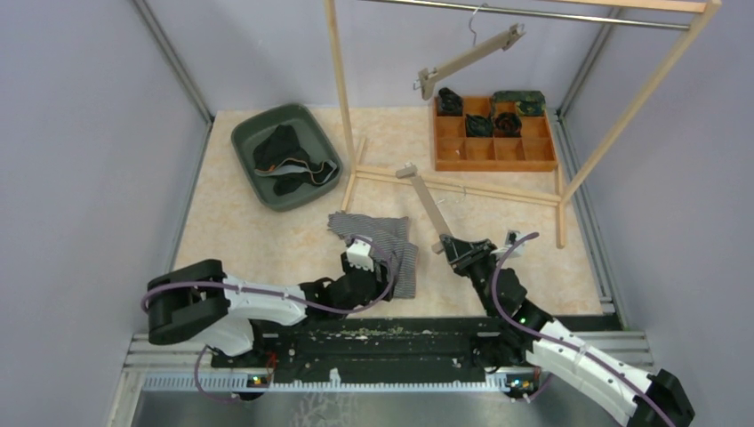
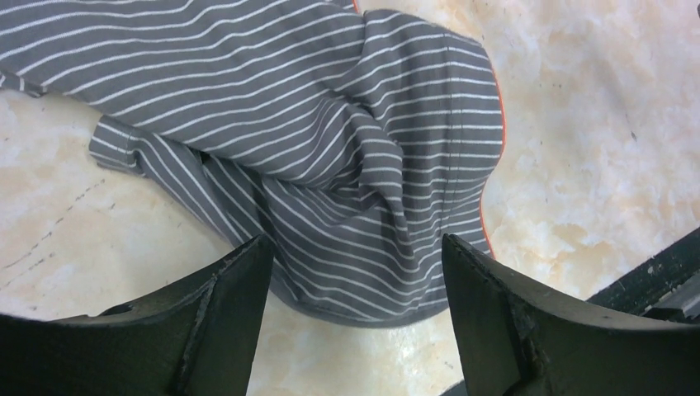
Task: Clip the underwear to the hanger
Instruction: Clamp the underwear onto the hanger.
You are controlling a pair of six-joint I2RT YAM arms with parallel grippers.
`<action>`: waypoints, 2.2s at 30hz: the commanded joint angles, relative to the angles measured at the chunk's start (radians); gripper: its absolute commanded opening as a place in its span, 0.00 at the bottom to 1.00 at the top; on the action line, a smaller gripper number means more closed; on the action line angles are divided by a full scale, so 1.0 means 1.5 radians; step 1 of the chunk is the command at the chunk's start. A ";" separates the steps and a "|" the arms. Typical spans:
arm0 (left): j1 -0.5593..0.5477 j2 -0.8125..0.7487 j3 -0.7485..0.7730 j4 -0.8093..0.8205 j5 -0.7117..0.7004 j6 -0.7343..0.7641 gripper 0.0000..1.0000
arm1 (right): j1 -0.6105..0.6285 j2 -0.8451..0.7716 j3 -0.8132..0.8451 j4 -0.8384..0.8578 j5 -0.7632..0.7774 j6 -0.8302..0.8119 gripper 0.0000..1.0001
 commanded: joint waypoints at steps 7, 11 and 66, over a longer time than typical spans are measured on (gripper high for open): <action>0.025 0.074 0.037 0.120 0.029 0.067 0.81 | -0.010 -0.008 -0.058 0.022 0.009 -0.008 0.00; 0.035 0.099 0.048 0.156 0.055 0.097 0.82 | -0.010 -0.009 -0.058 0.021 0.010 -0.009 0.00; 0.187 0.074 -0.075 0.502 0.304 -0.058 0.00 | -0.018 0.198 -0.087 0.313 -0.120 -0.051 0.00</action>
